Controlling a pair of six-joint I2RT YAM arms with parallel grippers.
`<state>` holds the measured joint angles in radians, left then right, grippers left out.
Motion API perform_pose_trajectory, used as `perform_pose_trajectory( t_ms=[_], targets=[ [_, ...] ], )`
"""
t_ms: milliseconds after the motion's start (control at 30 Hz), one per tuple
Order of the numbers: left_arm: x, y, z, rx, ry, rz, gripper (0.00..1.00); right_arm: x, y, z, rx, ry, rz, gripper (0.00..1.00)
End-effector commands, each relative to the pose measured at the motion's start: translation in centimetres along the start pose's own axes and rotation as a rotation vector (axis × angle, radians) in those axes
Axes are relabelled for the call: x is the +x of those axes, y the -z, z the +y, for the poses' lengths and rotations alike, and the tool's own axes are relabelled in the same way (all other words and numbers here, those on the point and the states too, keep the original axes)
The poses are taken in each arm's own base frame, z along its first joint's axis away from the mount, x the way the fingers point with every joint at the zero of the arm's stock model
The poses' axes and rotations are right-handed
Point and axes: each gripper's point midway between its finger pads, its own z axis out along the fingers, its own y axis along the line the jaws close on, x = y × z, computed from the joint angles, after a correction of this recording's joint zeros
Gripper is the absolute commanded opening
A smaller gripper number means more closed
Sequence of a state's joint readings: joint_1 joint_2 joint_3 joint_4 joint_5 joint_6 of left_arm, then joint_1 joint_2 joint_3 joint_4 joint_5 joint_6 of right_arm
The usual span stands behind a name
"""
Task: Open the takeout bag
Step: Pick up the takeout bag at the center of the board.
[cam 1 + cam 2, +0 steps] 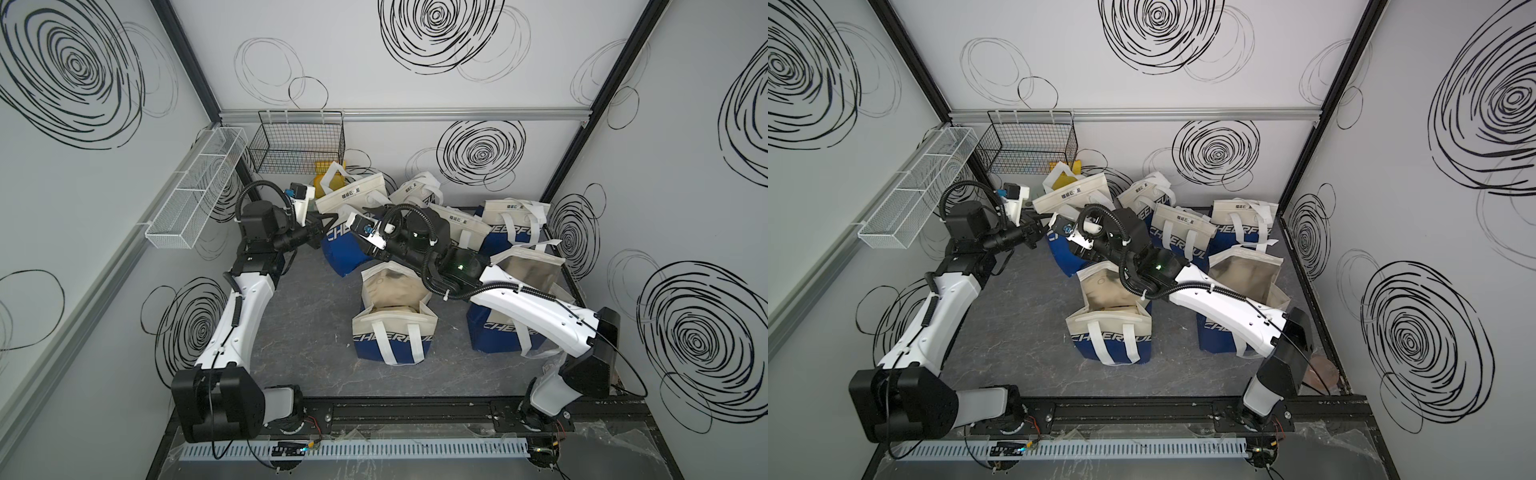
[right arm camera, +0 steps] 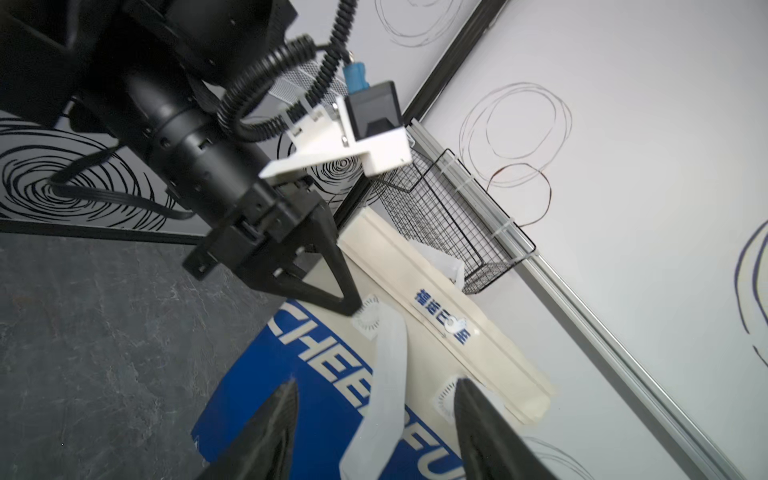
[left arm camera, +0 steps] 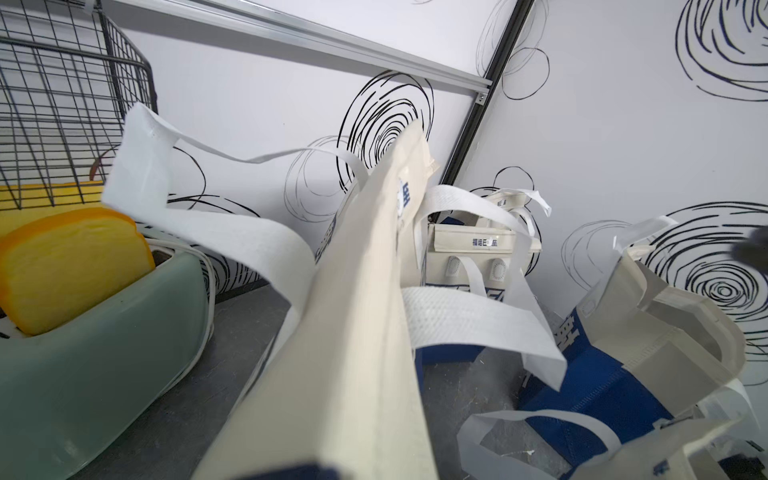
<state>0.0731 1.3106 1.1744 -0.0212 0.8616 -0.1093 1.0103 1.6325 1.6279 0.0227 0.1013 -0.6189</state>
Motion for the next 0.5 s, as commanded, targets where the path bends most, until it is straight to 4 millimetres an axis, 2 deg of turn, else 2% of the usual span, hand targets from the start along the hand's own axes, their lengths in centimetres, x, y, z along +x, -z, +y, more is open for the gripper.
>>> perform_pose_trajectory(
  t_ms=[0,200,467],
  targets=[
    [-1.7,-0.2,-2.5,0.011,0.036,-0.019,0.00,-3.7,-0.1,-1.3,0.079,0.037,-0.123,0.62],
    [-1.1,-0.5,-5.8,0.029,0.045,-0.004,0.00,-5.2,-1.0,-1.8,0.136,0.040,-0.177,0.58],
    [-1.4,0.4,-7.8,0.026,0.018,-0.024,0.00,-4.0,-2.1,-1.7,0.205,0.051,-0.135,0.44]
  ],
)
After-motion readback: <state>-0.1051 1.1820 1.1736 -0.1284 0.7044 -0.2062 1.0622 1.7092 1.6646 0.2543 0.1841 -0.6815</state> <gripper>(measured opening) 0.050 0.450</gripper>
